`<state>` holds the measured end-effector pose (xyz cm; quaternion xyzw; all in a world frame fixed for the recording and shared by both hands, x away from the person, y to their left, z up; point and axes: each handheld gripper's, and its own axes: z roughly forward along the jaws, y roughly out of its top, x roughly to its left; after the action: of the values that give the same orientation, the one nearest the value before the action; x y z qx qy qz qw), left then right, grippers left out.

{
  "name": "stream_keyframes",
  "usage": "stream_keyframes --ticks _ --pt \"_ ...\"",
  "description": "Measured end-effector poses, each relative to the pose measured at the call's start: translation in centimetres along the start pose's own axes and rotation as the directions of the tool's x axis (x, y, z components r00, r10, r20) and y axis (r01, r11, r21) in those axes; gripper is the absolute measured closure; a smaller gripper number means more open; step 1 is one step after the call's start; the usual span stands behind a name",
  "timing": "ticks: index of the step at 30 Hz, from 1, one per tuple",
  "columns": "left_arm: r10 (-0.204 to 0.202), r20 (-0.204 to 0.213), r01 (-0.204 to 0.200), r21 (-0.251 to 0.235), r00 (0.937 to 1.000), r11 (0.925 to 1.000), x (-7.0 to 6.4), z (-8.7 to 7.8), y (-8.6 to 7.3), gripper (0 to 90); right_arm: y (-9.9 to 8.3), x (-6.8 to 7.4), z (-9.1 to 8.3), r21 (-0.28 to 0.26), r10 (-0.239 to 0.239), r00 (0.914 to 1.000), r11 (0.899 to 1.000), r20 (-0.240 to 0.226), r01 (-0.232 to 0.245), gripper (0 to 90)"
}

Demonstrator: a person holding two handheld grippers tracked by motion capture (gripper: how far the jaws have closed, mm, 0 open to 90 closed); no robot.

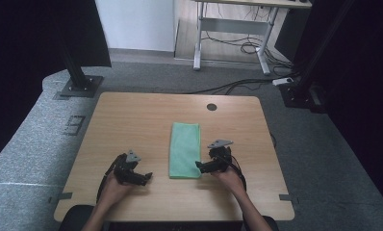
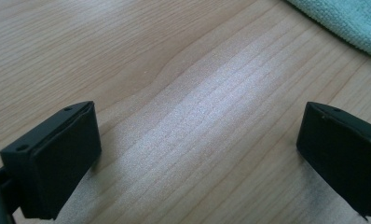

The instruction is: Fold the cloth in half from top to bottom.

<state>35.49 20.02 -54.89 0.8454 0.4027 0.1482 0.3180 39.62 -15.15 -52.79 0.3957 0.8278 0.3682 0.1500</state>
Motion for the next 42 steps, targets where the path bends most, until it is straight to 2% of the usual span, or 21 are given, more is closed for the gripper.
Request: stream_keyframes --ticks 7,12,16,19,20,24,33,42 --pt "0.0 0.0 0.0 0.0 1.0 1.0 0.0 0.0 0.0 0.0 1.7 0.4 2.3 0.021 0.014 0.9998 1.0 0.013 -0.014 1.0" --pt "0.0 0.0 0.0 0.0 1.0 1.0 0.0 0.0 0.0 0.0 2.5 0.8 3.8 0.03 0.006 0.9996 1.0 0.028 -0.007 1.0" --pt "0.0 0.0 0.0 0.0 1.0 1.0 0.0 0.0 0.0 0.0 2.6 1.2 4.7 0.037 0.0 0.9991 0.999 0.042 -0.001 1.0" --pt "-0.001 0.0 0.001 0.0 1.0 1.0 0.0 0.0 0.0 0.0 2.3 1.5 5.3 0.067 -0.032 0.9984 0.997 0.046 0.029 1.1" --pt "0.0 0.001 0.0 0.0 1.0 1.0 0.0 0.0 0.0 0.0 2.0 1.6 5.4 0.058 -0.035 0.9985 0.998 0.042 0.032 1.9" --pt "-0.011 -0.001 0.011 0.015 0.9999 0.9998 0.0 0.2 0.5 0.0 1.5 1.7 5.2 0.031 -0.017 0.9993 0.999 0.034 0.016 4.5" --pt "0.002 0.002 -0.002 -0.044 1.0 0.999 -0.7 0.5 3.4 0.0 0.4 2.9 4.0 0.032 -0.044 0.9987 0.999 0.025 0.043 5.2" --pt "-0.006 0.031 0.009 -0.08 0.9995 0.9968 -1.8 2.9 6.0 0.1 -0.9 4.3 2.7 0.033 -0.058 0.9983 0.998 0.005 0.058 6.4"
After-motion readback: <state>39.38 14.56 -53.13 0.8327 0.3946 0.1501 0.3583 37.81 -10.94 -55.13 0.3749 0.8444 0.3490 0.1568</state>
